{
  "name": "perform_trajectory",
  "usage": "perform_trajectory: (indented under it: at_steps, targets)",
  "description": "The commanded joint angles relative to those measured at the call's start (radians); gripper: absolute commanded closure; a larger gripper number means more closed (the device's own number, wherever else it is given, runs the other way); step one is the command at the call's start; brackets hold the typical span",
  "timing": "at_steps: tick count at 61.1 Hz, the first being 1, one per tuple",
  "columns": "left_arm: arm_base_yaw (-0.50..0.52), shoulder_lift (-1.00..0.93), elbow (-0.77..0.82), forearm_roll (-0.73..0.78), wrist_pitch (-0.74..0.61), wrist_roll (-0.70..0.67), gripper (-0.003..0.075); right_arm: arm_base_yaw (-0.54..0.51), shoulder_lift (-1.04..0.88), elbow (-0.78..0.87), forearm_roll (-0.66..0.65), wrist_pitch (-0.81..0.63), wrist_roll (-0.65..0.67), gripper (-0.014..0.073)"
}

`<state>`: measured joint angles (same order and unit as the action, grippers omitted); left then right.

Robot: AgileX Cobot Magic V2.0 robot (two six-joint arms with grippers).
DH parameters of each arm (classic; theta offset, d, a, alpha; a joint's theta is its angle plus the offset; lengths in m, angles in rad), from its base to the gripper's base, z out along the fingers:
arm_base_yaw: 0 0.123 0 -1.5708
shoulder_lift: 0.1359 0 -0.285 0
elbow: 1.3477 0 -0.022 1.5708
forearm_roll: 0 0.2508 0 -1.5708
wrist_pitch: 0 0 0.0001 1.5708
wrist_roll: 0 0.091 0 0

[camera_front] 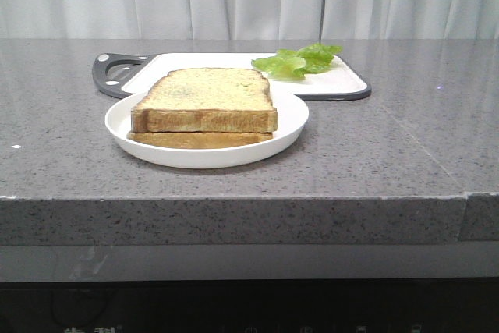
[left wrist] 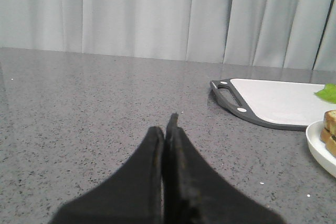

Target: Left arm grabs bread, right arm adds lettuce

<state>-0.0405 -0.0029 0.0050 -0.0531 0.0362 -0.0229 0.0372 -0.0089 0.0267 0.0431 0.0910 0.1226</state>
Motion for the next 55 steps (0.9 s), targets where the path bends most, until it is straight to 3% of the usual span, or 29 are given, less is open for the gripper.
perform_trajectory:
  at_steps: [1, 35, 55]
  targets:
    - [-0.008, -0.021, 0.005, -0.002, -0.092, -0.003, 0.0741, -0.007, -0.023, -0.003, -0.015, -0.079, -0.008, 0.0711]
    - [-0.008, -0.021, 0.005, -0.002, -0.092, -0.003, 0.0741, -0.007, -0.023, -0.003, -0.015, -0.079, -0.008, 0.0711]
    - [-0.008, -0.019, -0.013, -0.002, -0.2, -0.003, 0.0741, -0.007, -0.023, -0.01, -0.014, -0.126, -0.007, 0.0711]
